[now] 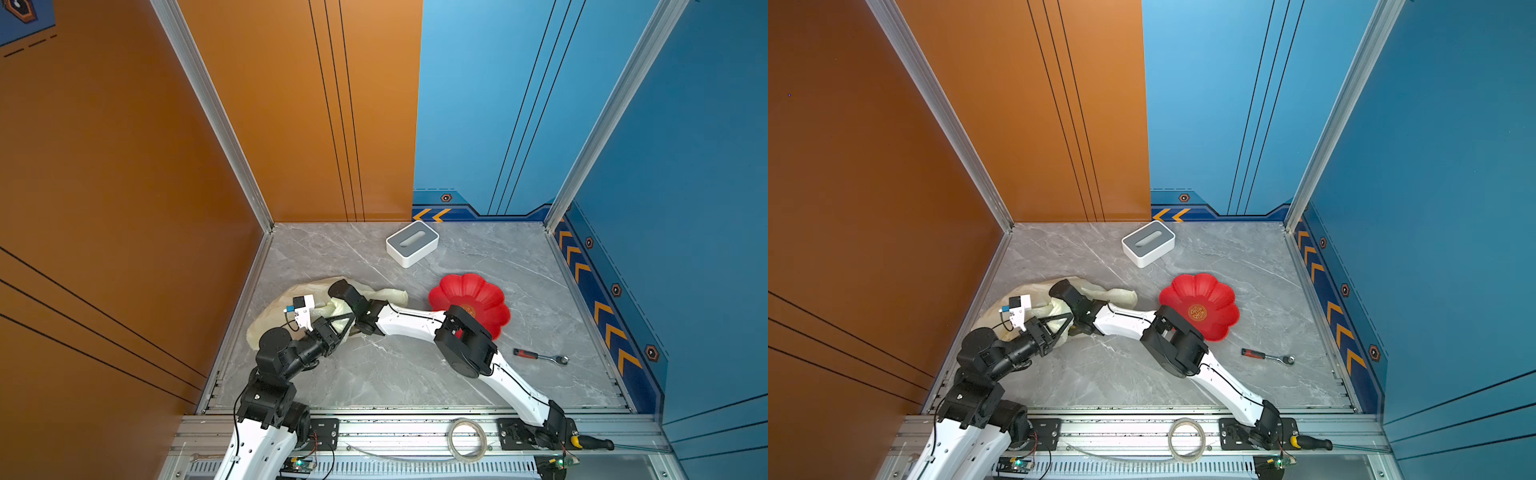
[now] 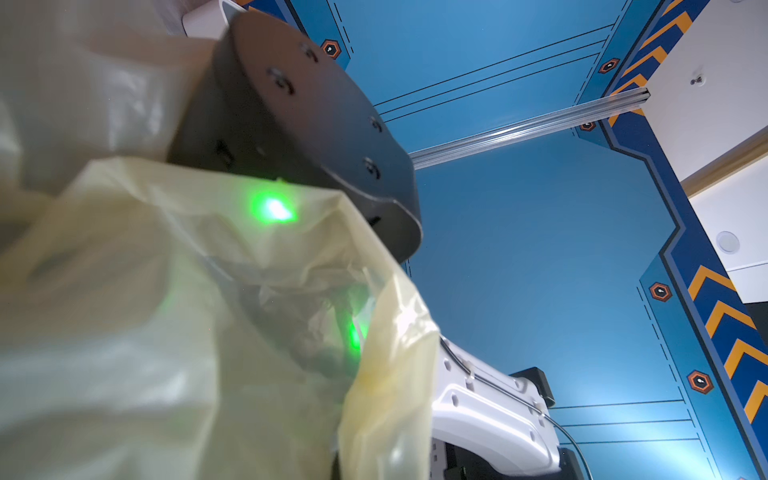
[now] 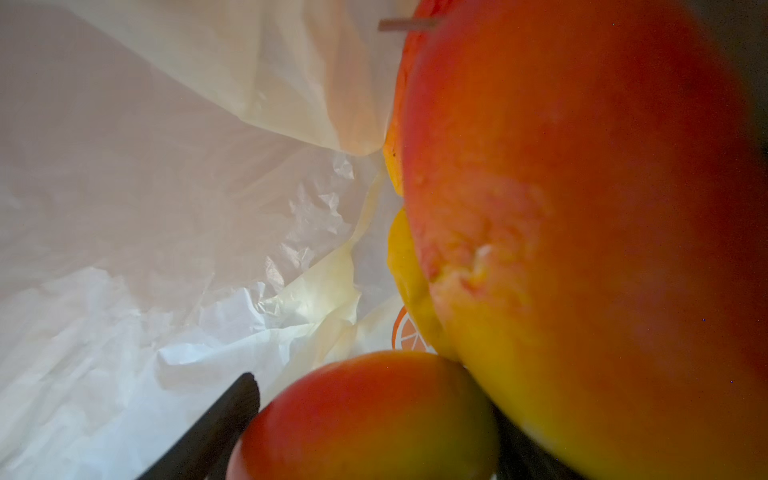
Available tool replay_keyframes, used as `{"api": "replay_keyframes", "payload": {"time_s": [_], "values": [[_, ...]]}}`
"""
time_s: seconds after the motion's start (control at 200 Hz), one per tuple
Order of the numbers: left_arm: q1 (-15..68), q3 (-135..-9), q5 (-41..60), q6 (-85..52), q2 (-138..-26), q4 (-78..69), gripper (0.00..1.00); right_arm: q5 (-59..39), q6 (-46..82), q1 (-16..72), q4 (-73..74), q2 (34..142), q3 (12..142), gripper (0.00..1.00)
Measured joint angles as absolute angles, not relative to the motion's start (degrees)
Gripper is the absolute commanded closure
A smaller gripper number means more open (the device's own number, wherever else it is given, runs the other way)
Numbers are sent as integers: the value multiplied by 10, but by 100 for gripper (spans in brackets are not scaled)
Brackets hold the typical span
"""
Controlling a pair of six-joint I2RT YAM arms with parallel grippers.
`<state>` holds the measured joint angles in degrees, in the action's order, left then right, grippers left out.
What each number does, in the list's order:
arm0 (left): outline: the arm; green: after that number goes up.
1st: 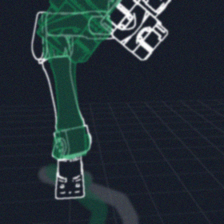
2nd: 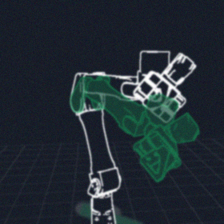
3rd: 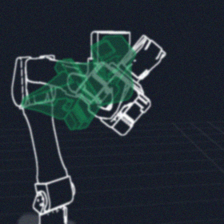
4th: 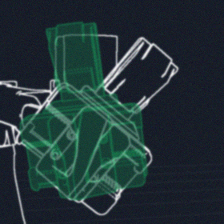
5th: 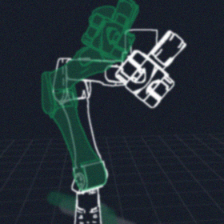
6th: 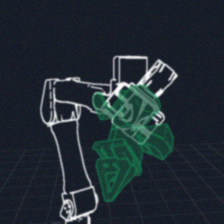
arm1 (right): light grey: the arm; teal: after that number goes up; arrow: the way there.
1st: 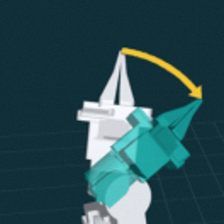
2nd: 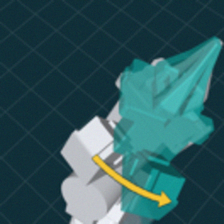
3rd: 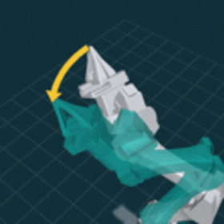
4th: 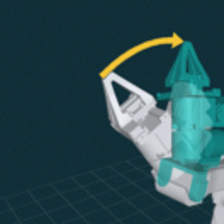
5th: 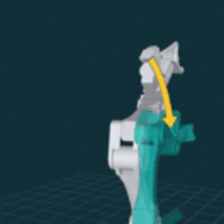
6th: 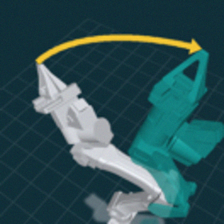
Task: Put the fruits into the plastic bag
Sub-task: 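Open the right gripper to release the mango inside the bag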
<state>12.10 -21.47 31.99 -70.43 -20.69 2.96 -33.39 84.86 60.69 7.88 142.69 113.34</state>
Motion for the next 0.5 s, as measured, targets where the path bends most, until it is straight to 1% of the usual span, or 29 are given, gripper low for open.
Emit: {"api": "replay_keyframes", "payload": {"time_s": [0.16,0.165,0.175,0.19,0.496], "values": [[121,-215,320,-704,-207,29,100,-332,846,608,73,1429,1140,13],[121,-215,320,-704,-207,29,100,-332,846,608,73,1429,1140,11],[121,-215,320,-704,-207,29,100,-332,846,608,73,1429,1140,3],[121,-215,320,-704,-207,29,100,-332,846,608,73,1429,1140,0],[121,-215,315,-710,-202,25,100,-332,827,608,69,1429,1147,0]]}}
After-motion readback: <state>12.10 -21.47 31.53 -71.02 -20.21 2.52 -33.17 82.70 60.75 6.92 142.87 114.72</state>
